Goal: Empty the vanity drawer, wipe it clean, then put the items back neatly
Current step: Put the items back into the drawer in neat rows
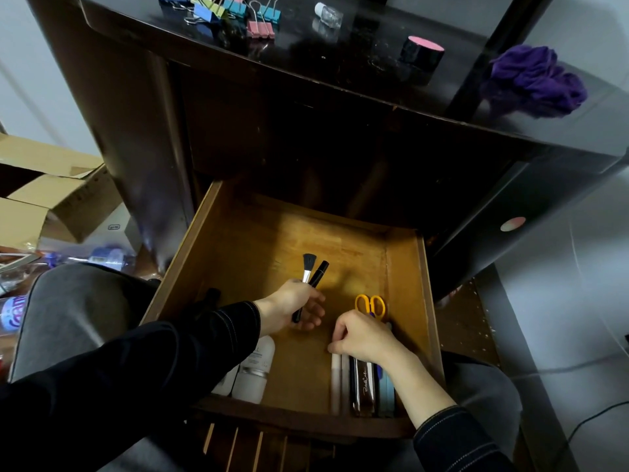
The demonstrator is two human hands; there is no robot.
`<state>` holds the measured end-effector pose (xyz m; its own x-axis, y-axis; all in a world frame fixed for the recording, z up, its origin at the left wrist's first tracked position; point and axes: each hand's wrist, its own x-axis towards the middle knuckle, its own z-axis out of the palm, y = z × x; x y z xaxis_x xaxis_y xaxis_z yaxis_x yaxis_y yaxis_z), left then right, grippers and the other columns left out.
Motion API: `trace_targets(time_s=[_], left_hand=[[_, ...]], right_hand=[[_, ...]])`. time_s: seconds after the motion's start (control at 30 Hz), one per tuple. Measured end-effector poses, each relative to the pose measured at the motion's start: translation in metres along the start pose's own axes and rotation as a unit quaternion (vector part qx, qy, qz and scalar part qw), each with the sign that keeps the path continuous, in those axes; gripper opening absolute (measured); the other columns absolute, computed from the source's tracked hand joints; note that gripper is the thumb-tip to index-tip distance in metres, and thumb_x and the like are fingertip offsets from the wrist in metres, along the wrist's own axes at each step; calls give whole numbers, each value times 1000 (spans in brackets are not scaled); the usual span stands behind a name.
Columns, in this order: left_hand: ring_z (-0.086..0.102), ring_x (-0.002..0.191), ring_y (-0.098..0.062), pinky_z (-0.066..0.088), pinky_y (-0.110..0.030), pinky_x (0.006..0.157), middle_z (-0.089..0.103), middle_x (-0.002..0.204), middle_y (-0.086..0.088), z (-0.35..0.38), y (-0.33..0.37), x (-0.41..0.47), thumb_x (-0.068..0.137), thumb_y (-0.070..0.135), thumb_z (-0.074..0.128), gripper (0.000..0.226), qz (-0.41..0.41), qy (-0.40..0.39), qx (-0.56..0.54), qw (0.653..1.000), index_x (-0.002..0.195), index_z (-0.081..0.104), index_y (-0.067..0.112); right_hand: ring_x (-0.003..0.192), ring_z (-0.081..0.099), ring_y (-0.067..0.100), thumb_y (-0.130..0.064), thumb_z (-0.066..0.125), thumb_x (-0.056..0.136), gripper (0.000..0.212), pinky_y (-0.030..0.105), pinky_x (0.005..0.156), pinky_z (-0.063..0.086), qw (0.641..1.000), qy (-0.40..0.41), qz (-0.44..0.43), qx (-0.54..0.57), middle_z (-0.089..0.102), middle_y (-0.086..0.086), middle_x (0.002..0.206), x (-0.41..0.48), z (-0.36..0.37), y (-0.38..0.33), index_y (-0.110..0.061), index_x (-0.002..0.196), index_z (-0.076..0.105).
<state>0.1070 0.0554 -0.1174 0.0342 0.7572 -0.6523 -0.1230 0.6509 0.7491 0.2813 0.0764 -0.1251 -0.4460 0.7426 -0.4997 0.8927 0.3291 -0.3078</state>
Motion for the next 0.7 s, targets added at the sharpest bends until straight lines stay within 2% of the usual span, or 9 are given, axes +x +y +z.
trace_targets(time_s=[0.07, 0.13, 0.2, 0.27, 0.37, 0.47, 0.53, 0.6, 0.7], left_hand=[[49, 55, -19, 39, -26, 47, 52, 71, -7, 0, -1, 1, 101, 13, 47, 17, 1, 8, 13, 1000, 113, 53, 2], [40, 50, -14, 31, -24, 42, 44, 67, -3, 0, -2, 4, 102, 15, 47, 13, -4, 4, 15, 1000, 111, 48, 6], [36, 48, -11, 29, -22, 41, 41, 67, -1, 1, -2, 4, 103, 19, 47, 10, 0, -12, 25, 1000, 108, 44, 10], [36, 48, -10, 31, -22, 41, 40, 70, -1, 4, -3, 2, 104, 25, 46, 11, 29, -28, 65, 997, 105, 44, 14], [42, 49, -9, 35, -21, 40, 44, 74, -1, 8, -6, -1, 104, 33, 46, 17, 85, -40, 177, 980, 101, 45, 16], [46, 51, -9, 38, -22, 41, 47, 76, -3, 10, -8, -3, 103, 33, 46, 16, 123, -50, 245, 960, 95, 43, 20], [47, 50, -10, 40, -24, 41, 47, 76, -5, 10, -7, -4, 103, 30, 47, 14, 141, -53, 266, 952, 96, 43, 18], [47, 49, -12, 40, -26, 42, 48, 76, -6, 10, -7, -4, 103, 27, 48, 15, 153, -52, 280, 946, 102, 44, 13], [48, 49, -11, 43, -25, 41, 51, 80, -7, 10, -6, -4, 103, 26, 49, 26, 166, -61, 300, 937, 123, 44, 10]], right_hand=[[67, 60, 14, -42, 61, 96, 27, 32, 58, 42, 999, 42, 10, 5, 63, -4, 72, 1, -1, 0, -20, 82, 67], [64, 58, 17, -44, 49, 103, 34, 34, 57, 45, 989, 135, 32, 49, 60, -2, 69, 3, -5, 2, -20, 85, 63], [67, 62, 11, -45, 44, 105, 32, 33, 61, 50, 965, 224, 40, 132, 66, -4, 74, 3, -11, 1, -24, 92, 64], [70, 63, 1, -45, 47, 104, 26, 26, 64, 51, 934, 262, 23, 243, 70, -7, 80, 2, -15, -2, -27, 102, 65], [68, 61, -3, -44, 53, 103, 16, 18, 65, 50, 894, 250, -35, 369, 71, -7, 80, 0, -17, -6, -34, 104, 65], [66, 62, -2, -38, 60, 100, 10, 16, 62, 50, 879, 238, -66, 408, 72, -5, 82, -1, -18, -9, -32, 107, 65], [73, 67, 2, -34, 67, 97, 18, 16, 62, 49, 876, 226, -64, 422, 73, -3, 87, -1, -18, -9, -27, 113, 65], [80, 70, 9, -32, 71, 93, 26, 17, 62, 50, 870, 213, -59, 441, 74, 0, 91, -1, -19, -10, -24, 116, 63], [69, 65, 3, -34, 75, 90, 28, 16, 59, 49, 870, 193, -58, 450, 74, -3, 87, -1, -20, -10, -22, 112, 62]])
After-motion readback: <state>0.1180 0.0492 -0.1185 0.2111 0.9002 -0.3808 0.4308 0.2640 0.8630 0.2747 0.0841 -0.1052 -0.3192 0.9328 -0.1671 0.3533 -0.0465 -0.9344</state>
